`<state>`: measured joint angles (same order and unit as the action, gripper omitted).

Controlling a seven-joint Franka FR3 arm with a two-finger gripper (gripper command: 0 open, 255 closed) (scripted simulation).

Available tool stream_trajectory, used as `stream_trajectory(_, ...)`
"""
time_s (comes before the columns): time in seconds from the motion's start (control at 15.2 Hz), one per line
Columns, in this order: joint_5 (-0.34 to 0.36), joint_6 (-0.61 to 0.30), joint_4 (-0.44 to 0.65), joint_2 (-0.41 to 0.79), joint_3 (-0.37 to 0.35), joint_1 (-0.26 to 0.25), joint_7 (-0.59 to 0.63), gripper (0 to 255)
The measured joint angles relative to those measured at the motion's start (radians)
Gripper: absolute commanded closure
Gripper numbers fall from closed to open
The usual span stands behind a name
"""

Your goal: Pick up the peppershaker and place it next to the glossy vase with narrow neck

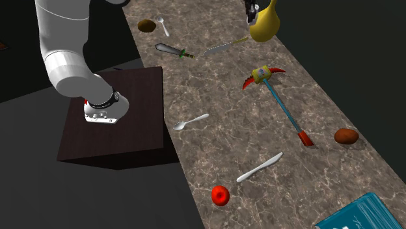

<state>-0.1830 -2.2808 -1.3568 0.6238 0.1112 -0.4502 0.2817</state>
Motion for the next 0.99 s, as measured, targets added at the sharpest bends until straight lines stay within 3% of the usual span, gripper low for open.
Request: stream_trajectory(0.99,-0.021,-0.148,-0.068,0.081,-0.015,0.006,-0.025,255)
